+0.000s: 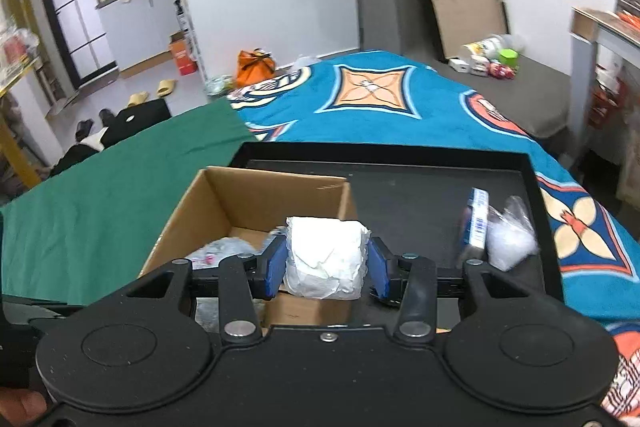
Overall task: Organize soft objects
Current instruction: 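Carry the white wrapped item into the box and release it, then move the right gripper down to the orange burger plush and close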
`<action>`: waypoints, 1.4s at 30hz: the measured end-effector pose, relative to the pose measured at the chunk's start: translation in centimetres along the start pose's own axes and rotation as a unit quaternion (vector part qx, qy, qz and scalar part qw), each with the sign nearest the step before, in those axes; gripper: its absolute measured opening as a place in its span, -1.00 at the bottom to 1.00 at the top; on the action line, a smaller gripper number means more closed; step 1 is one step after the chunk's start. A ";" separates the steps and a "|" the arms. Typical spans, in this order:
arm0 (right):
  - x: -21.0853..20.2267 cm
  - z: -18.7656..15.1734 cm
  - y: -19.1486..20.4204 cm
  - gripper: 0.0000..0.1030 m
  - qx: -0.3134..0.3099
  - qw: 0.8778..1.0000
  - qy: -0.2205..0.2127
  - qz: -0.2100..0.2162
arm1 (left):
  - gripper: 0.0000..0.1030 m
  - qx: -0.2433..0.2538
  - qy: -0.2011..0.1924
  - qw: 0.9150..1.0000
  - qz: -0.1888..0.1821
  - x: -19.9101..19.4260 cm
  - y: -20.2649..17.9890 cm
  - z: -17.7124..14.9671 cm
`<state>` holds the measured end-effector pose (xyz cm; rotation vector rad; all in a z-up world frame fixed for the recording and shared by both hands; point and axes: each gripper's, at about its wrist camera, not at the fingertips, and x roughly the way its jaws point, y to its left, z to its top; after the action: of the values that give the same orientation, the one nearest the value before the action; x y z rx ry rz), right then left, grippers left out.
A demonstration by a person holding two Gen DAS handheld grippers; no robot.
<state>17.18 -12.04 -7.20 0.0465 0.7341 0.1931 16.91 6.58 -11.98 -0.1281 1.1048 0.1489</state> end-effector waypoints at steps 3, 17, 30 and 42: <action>0.4 0.3 1.0 -0.17 -0.016 1.000 0.002 0.005 | -0.64 -0.005 0.004 1.000 -0.005 0.2 0.2 -0.1; 1.3 1.0 3.3 0.21 -0.045 0.999 0.000 0.009 | -0.76 -0.031 0.001 0.999 -0.017 0.1 1.2 -0.2; 0.0 -1.8 0.2 0.35 -0.017 1.000 0.010 -0.008 | -0.69 -0.006 -0.011 1.000 0.009 -0.5 0.0 -0.3; -0.3 -4.6 -2.9 0.37 0.015 0.999 0.029 -0.018 | -0.10 0.032 -0.038 0.998 0.037 -1.5 -1.5 -0.7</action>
<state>14.35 -15.10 -10.77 0.0556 0.7942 0.1490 15.90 4.90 -10.88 -0.0238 1.0374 0.1827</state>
